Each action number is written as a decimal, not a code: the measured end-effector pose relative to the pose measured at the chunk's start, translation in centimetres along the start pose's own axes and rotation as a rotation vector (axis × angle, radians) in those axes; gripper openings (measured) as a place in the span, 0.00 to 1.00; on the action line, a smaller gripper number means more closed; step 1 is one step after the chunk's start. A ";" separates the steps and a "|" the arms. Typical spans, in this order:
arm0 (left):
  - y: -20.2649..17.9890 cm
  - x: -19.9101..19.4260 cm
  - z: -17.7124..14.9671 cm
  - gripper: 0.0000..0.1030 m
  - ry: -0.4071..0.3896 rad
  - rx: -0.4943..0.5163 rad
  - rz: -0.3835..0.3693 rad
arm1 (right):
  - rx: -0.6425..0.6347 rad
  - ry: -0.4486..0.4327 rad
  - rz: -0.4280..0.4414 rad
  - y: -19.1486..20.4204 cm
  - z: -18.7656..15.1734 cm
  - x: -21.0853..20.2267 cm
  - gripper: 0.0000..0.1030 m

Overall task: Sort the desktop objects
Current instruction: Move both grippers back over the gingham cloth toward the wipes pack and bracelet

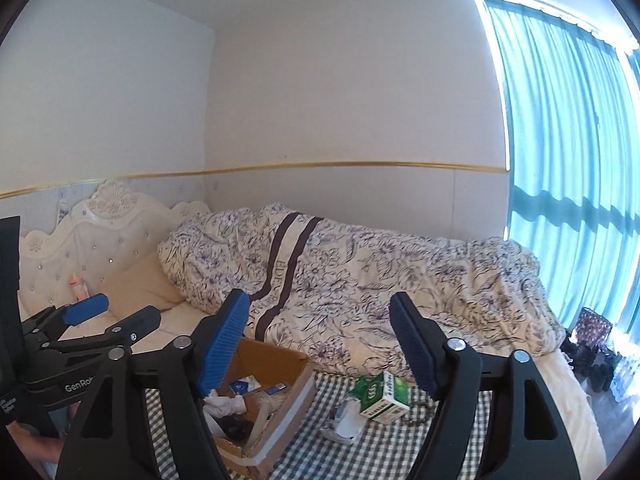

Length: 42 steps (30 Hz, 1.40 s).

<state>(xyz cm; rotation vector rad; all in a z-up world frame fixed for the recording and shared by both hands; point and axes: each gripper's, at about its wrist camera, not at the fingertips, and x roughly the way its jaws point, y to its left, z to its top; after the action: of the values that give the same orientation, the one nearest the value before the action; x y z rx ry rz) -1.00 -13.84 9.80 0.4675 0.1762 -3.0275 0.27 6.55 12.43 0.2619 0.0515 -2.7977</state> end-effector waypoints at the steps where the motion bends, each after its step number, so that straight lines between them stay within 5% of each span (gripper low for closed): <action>1: -0.3 -0.5 0.1 0.87 -0.008 0.004 -0.001 | -0.002 -0.009 -0.005 -0.1 0.2 -0.6 0.77; 12: -2.9 -3.9 0.7 0.99 -0.069 0.022 -0.008 | -0.003 -0.064 -0.051 -2.5 0.8 -5.3 0.99; 26: -7.6 -3.9 0.1 1.00 -0.069 0.061 -0.051 | 0.039 -0.062 -0.145 -7.9 0.4 -7.3 1.00; 42: -12.4 1.4 -2.6 1.00 0.014 0.102 -0.094 | 0.006 0.081 -0.213 -12.6 -3.0 -3.9 1.00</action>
<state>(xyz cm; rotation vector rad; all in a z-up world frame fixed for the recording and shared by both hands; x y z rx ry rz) -2.70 -1.35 8.17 0.5015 0.0455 -3.1376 0.33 19.92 10.30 0.3930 0.0947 -2.9974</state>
